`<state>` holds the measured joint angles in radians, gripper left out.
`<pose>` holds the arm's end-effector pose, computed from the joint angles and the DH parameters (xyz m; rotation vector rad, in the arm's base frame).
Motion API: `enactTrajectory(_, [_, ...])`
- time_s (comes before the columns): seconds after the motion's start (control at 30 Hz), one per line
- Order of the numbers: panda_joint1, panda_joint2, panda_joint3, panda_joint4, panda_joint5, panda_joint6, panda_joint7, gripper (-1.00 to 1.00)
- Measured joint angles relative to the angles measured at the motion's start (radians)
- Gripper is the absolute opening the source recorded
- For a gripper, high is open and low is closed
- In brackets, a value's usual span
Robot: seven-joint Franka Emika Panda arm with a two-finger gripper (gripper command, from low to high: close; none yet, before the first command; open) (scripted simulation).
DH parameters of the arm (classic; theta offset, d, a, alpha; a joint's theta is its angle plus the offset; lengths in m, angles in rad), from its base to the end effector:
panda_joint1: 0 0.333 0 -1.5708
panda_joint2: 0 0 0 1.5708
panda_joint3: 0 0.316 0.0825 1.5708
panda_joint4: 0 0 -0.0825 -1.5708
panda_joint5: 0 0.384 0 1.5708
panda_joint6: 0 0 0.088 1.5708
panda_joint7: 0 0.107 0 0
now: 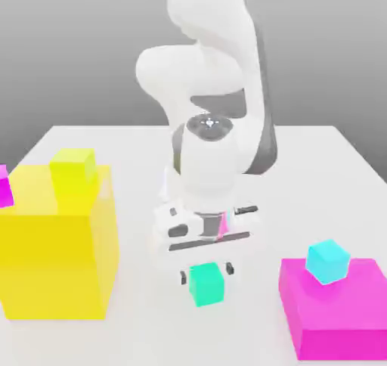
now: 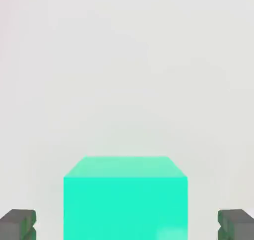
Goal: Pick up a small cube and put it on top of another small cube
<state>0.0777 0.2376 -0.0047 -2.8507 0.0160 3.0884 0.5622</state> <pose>0.3446 0.0237 0.1347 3.0418 -0.7849 0.0003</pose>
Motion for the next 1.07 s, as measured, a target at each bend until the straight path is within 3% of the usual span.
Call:
enactTrajectory(0.2, [-0.003, 0.007, 0.002, 0.001, -0.004, 0.006, 0.004, -1.00])
enactTrajectory(0.47, [-0.004, -0.248, 0.004, -0.032, -0.015, -0.217, 0.015, -1.00])
enactTrajectory(0.8, [0.249, -0.401, 0.199, 0.234, 0.039, -0.632, 0.086, -1.00])
enactTrajectory(0.93, [0.264, -0.299, 0.222, 0.234, 0.007, -0.532, 0.119, -1.00])
enactTrajectory(0.97, [0.265, -0.271, 0.221, 0.228, -0.002, -0.499, 0.127, 1.00])
enactTrajectory(1.07, [0.265, -0.271, 0.221, 0.228, -0.002, -0.499, 0.127, 1.00])
